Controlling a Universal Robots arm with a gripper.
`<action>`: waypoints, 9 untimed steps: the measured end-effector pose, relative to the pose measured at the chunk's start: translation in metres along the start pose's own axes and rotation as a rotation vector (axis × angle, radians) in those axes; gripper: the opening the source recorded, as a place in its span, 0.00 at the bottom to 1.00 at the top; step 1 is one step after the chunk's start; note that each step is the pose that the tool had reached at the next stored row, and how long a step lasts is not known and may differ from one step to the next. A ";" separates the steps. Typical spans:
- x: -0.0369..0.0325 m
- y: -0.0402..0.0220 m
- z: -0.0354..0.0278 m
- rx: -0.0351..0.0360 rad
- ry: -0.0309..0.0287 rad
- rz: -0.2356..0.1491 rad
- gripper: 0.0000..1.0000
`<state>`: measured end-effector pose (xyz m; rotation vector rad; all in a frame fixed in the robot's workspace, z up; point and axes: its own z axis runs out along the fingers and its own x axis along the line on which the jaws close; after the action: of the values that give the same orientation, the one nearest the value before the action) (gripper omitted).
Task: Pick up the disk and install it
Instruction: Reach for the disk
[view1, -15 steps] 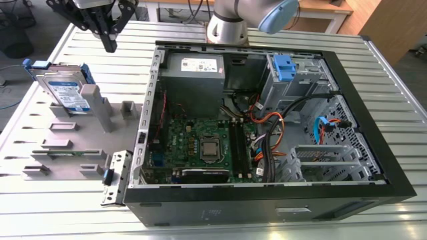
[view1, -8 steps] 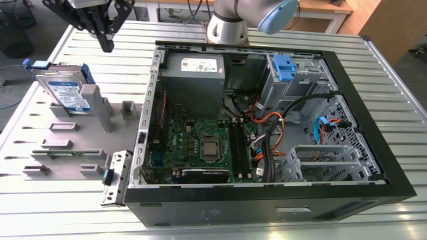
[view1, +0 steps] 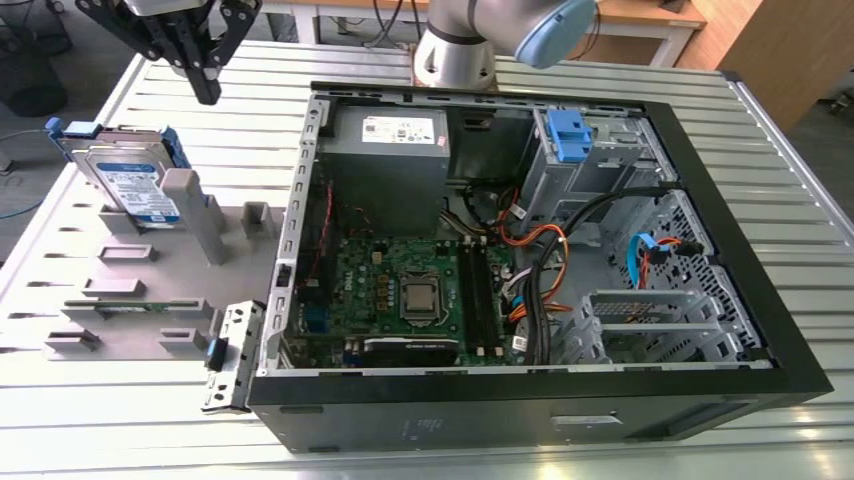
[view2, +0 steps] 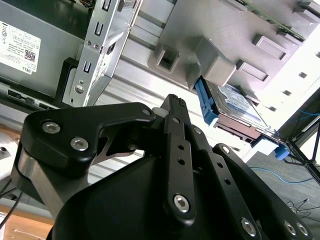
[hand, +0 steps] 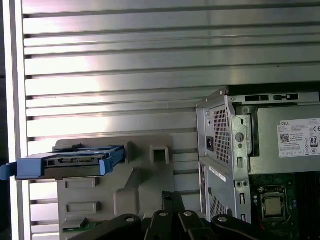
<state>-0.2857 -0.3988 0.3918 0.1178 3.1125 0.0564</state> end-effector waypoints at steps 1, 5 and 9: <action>0.0007 0.0000 0.0000 0.0000 0.0000 0.000 0.11; 0.0031 -0.0002 0.0000 -0.0001 -0.0001 0.000 0.11; 0.0063 -0.0005 -0.0001 0.0000 0.0000 0.000 0.11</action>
<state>-0.2920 -0.3988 0.3917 0.1178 3.1124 0.0565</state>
